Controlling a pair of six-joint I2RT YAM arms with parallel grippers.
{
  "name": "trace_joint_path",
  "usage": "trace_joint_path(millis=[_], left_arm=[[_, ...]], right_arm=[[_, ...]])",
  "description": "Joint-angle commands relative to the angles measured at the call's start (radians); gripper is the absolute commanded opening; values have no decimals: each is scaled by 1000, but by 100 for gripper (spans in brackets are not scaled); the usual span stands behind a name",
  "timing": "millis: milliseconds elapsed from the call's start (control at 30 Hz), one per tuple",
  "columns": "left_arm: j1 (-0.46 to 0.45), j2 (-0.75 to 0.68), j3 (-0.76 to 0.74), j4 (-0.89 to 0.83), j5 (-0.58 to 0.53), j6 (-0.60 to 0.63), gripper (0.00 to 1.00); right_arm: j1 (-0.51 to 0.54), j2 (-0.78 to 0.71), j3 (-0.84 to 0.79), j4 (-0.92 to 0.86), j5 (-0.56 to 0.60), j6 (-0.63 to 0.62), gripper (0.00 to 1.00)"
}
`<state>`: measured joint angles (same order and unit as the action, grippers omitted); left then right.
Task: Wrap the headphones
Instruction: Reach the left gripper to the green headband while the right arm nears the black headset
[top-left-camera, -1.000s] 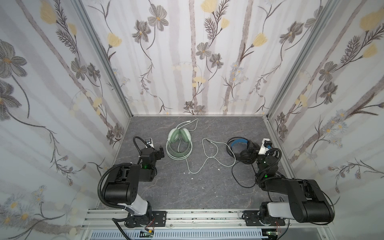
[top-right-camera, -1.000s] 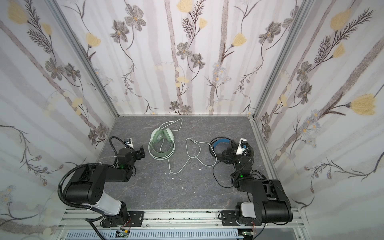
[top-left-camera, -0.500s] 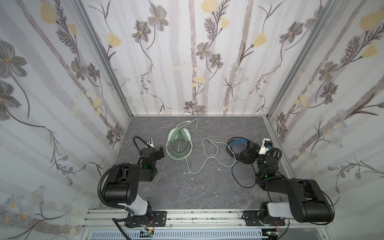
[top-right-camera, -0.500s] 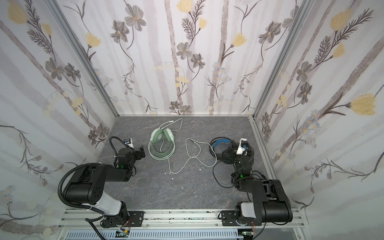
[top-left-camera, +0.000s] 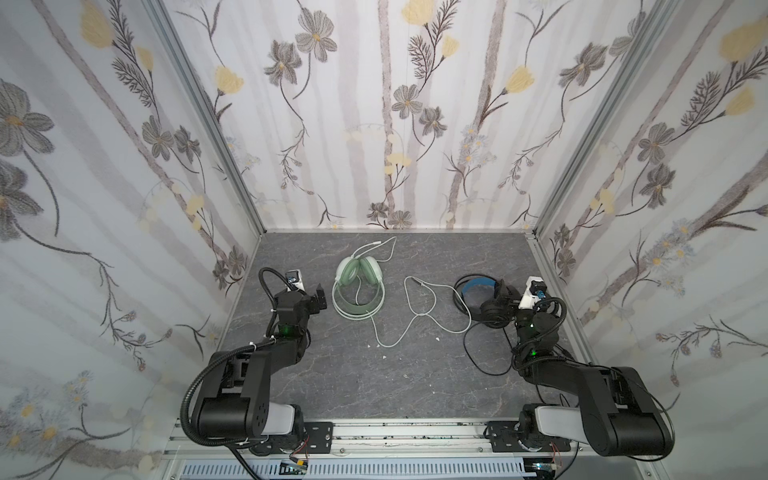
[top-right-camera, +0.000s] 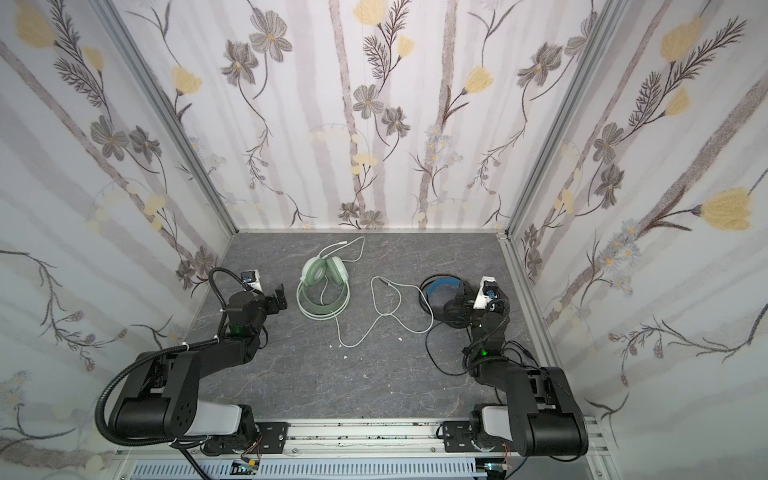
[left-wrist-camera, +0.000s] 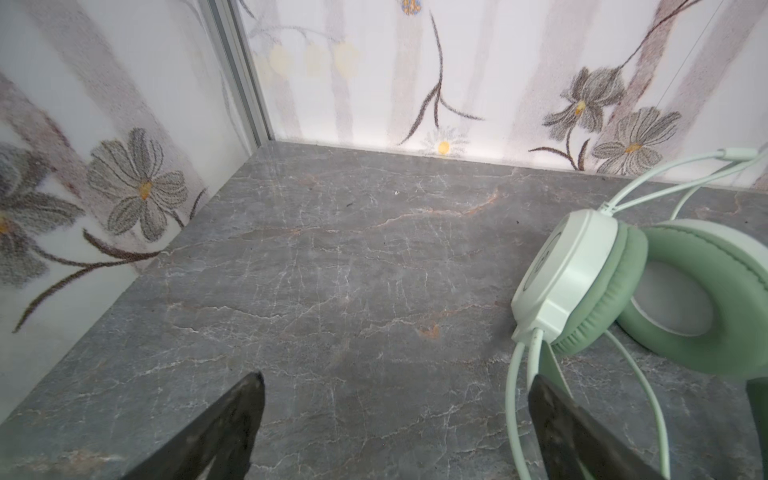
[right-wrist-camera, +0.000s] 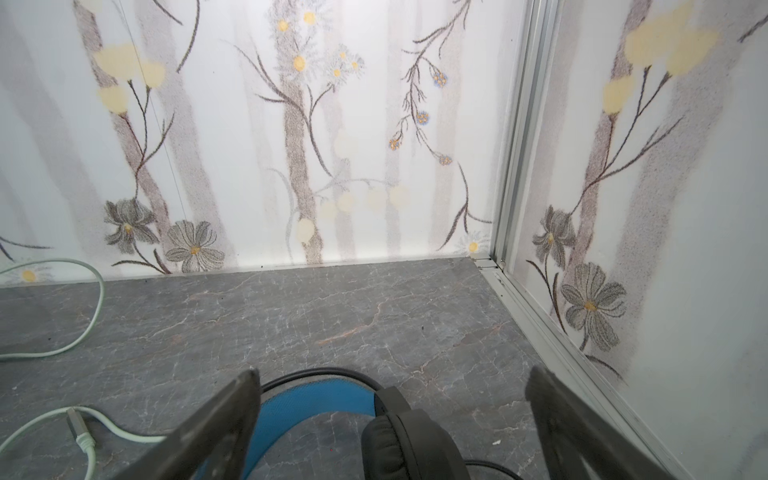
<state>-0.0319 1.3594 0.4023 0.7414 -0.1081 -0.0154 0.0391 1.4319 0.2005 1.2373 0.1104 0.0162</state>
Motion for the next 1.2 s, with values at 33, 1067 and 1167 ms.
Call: trace_joint_path(millis=[33, 1067, 1167], left_arm=[[-2, -148, 19, -274, 3, -64, 100], [-399, 63, 593, -1262, 14, -961, 100], [-398, 118, 597, -1241, -6, -981, 100]], right_arm=[[11, -94, 5, -91, -8, -29, 100], [394, -129, 612, -1156, 128, 338, 100], [408, -90, 646, -1190, 127, 335, 100]])
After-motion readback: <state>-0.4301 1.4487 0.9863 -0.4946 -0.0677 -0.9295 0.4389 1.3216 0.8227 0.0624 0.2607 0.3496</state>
